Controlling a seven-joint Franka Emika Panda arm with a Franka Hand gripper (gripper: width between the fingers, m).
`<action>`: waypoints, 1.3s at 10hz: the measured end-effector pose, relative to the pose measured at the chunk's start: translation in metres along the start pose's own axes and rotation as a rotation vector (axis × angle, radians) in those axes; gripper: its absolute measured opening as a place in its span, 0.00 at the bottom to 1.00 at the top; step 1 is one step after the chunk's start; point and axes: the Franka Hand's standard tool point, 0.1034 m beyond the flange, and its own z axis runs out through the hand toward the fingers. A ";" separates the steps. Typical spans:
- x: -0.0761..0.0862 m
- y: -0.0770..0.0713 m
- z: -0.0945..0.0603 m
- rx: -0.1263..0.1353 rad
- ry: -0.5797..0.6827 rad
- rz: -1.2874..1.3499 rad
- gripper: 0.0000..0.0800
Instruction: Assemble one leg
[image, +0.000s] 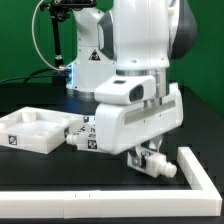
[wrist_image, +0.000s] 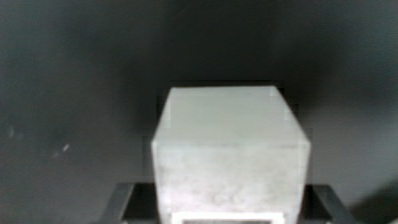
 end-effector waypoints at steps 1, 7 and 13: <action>-0.008 -0.023 -0.012 0.005 -0.011 0.063 0.35; 0.000 -0.089 -0.015 0.027 -0.032 0.224 0.35; -0.029 -0.121 0.001 0.044 -0.041 0.309 0.36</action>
Offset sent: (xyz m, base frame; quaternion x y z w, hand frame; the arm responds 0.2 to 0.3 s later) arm -0.0343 0.0448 0.0115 0.0048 -0.0093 0.1553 0.9878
